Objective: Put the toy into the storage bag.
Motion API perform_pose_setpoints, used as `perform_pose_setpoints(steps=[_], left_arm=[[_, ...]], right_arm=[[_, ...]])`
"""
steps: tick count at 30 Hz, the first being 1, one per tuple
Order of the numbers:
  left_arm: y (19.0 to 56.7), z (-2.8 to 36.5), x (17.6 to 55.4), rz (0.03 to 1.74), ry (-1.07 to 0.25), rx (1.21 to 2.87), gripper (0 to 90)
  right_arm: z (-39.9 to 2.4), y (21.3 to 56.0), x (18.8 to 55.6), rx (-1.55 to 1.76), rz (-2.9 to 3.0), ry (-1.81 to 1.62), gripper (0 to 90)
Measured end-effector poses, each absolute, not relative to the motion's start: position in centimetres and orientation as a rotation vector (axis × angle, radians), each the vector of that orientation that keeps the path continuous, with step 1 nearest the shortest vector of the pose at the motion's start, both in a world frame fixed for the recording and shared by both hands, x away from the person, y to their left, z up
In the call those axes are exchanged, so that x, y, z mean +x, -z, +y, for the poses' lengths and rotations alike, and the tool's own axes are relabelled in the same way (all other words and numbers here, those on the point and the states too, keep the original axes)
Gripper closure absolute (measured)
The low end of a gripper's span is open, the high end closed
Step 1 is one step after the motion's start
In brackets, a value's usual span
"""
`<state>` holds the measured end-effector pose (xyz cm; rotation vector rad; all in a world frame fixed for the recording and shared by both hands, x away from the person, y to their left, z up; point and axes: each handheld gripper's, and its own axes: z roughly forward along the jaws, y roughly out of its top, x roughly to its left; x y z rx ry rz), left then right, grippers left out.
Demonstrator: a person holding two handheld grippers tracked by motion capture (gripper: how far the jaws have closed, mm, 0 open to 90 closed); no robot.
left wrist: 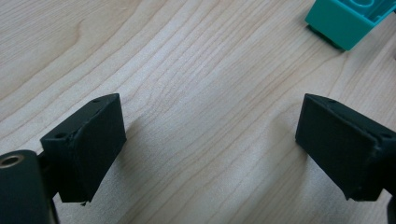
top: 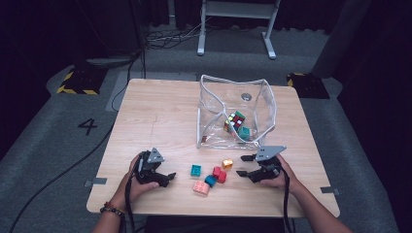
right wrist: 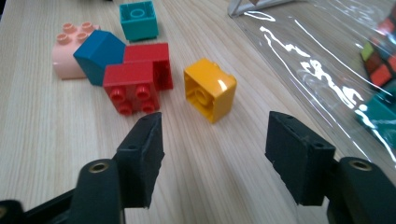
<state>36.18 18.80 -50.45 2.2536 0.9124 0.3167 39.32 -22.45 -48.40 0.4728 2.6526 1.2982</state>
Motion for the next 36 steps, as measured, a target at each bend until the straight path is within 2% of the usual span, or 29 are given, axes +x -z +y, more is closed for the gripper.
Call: perform_pose_setpoints(steps=[17, 21, 25, 36], left_arm=[[50.5, 18.8, 36.2, 0.913, -0.315, 2.253, 8.5], [50.5, 18.8, 36.2, 0.912, -0.317, 2.253, 8.5], [50.5, 18.8, 36.2, 0.912, -0.317, 2.253, 8.6], [50.4, 18.8, 36.2, 0.911, -0.317, 2.253, 8.7]], right_arm=[[-18.4, 49.7, 40.8, 0.488, 2.647, -1.283, 35.7], [-17.7, 50.2, 40.7, 0.500, 2.640, -1.265, 41.9], [-17.7, 50.3, 40.7, 0.512, 2.630, -1.264, 55.1], [-19.1, 49.7, 40.0, 0.526, 2.629, -1.258, 56.0]])
